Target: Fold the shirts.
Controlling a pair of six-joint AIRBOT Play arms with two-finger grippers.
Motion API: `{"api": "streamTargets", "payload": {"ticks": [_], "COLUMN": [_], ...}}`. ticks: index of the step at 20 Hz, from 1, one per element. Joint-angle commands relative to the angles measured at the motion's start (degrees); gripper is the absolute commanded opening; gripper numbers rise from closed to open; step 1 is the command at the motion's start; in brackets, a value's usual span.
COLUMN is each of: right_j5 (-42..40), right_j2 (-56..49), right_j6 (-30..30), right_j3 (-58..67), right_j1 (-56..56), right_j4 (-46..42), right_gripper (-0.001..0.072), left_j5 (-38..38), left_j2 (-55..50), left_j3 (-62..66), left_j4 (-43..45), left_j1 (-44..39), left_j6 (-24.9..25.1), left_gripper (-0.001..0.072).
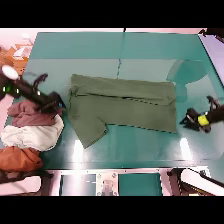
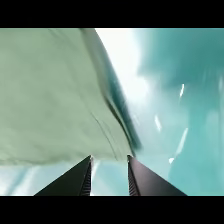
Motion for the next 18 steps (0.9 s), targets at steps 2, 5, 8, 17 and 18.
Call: {"api": "streamTargets", "payload": {"ticks": [2,5,8,17,18], "right_j5": [-12.0,-19.2,-20.4,-27.0,-28.7], "right_j2": [15.0,18.4,18.4,17.7,16.5], "right_j6": [2.0,2.0,1.8,-2.1,-2.1], "right_j3": [-22.1,-29.4,-30.9,-30.9,-30.9], "right_j1": [-4.7,-4.6,-4.6,-3.0,-1.9], "right_j4": [6.1,9.6,10.7,25.0,26.3], "right_gripper": [0.0141,0.0108,0.0356,0.0486,0.0485], "left_j5": [16.8,28.1,38.8,40.3,39.1], "left_j2": [14.9,15.5,13.7,12.3,12.3], "left_j3": [-28.3,-38.2,-40.4,-34.5,-33.8], "left_j4": [-2.8,-12.2,-18.9,-27.0,-26.6], "left_j1": [0.3,-3.0,-10.4,-14.1,-14.2], "left_j6": [-0.8,4.1,5.6,13.1,13.1], "left_gripper": [0.0612,0.0611,0.0610,0.0022,0.0022]}}
